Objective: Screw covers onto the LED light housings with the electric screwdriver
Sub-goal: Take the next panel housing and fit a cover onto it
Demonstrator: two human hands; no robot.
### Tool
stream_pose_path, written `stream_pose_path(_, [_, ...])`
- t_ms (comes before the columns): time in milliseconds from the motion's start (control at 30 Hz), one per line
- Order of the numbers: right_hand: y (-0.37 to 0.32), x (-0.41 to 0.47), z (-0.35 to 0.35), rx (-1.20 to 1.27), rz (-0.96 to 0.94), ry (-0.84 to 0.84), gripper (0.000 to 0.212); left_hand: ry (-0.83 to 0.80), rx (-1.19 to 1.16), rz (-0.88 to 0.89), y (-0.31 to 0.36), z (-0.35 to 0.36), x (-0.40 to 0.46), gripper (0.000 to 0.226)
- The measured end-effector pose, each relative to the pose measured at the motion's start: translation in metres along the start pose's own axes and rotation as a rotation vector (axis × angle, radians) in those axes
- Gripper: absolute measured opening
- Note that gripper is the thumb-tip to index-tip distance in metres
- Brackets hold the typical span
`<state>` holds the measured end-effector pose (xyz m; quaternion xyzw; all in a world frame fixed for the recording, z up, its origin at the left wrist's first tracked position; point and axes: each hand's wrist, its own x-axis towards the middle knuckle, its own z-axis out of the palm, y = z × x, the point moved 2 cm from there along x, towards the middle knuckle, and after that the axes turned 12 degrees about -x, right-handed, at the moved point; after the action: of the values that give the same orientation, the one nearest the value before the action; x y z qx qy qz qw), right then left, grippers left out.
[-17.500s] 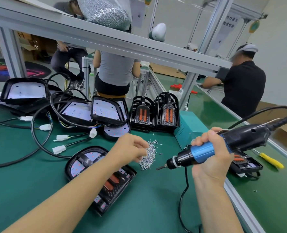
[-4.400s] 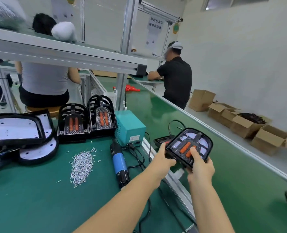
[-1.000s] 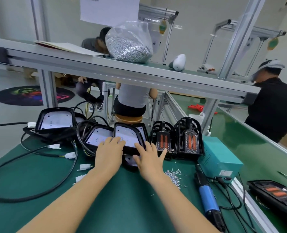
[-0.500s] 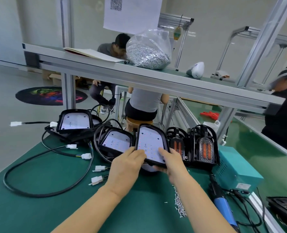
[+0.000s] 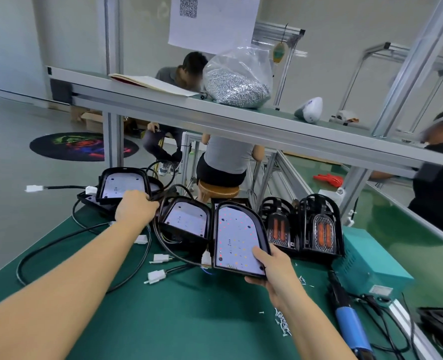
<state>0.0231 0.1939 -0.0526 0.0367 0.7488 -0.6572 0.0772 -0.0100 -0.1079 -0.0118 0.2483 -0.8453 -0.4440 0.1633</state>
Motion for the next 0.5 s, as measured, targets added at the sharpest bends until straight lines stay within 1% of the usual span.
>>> stream_pose_path(100, [0.001, -0.001, 0.000, -0.019, -0.005, 0.002, 0.013, 0.014, 0.011, 0.023, -0.001, -0.001, 0.001, 0.024])
stream_pose_path(167, [0.002, -0.001, 0.000, -0.023, -0.005, -0.001, 0.013, 0.065, -0.010, 0.045, -0.005, -0.001, 0.001, 0.023])
stream_pose_path(267, [0.003, -0.003, 0.000, -0.028, -0.006, 0.000, 0.013, 0.129, 0.013, 0.062, -0.005, 0.002, -0.003, 0.013])
stream_pose_path(333, [0.004, -0.004, -0.001, -0.019, -0.011, 0.004, 0.013, 0.200, -0.019, 0.040, -0.004, 0.006, -0.007, 0.027])
stream_pose_path(400, [0.004, -0.005, -0.002, -0.014, -0.013, 0.010, 0.013, 0.243, -0.105, 0.005, -0.005, 0.009, -0.012, 0.033])
stream_pose_path(500, [0.004, -0.006, -0.003, -0.018, -0.020, 0.000, 0.012, 0.136, -0.140, -0.093, -0.012, 0.019, -0.012, 0.027])
